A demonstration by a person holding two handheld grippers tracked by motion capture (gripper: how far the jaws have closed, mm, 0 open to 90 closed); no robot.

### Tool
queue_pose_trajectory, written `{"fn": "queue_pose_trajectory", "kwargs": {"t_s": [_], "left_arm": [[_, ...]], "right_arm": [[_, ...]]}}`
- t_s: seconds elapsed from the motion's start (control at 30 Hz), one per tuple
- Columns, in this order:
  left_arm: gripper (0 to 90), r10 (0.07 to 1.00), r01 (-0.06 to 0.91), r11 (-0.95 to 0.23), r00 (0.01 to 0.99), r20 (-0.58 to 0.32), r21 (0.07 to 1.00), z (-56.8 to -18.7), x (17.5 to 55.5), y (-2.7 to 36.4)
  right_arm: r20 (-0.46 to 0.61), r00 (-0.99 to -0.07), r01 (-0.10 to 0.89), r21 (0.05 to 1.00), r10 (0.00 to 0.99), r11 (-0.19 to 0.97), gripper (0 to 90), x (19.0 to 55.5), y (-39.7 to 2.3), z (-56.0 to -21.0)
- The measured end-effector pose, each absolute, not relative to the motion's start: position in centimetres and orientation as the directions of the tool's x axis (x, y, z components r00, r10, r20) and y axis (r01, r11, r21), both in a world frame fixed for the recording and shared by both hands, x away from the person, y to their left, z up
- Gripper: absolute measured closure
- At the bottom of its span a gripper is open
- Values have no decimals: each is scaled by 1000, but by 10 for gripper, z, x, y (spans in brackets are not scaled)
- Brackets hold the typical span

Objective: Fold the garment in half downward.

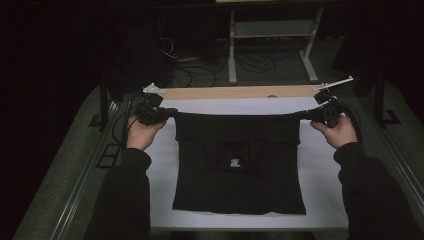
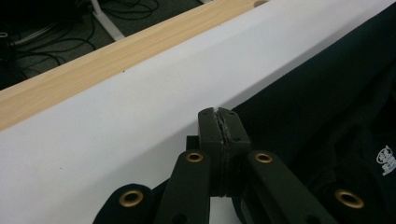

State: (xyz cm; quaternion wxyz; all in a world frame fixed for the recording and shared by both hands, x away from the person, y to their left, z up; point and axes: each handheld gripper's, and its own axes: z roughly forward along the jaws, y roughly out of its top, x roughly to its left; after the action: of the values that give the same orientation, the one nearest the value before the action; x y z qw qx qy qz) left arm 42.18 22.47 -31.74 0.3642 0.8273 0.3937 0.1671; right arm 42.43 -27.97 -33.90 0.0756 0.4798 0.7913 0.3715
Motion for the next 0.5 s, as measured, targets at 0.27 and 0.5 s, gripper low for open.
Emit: {"fn": "queue_pose_trajectory", "kwargs": {"t_s": [0.27, 0.5], "left_arm": [[887, 778, 544, -431, 628, -9, 719, -325, 430, 224], [887, 788, 553, -446, 616, 15, 704, -333, 436, 221]], "right_arm": [[230, -523, 702, 662, 821, 262, 851, 440, -275, -343], [216, -522, 698, 663, 825, 269, 851, 451, -269, -348]]}}
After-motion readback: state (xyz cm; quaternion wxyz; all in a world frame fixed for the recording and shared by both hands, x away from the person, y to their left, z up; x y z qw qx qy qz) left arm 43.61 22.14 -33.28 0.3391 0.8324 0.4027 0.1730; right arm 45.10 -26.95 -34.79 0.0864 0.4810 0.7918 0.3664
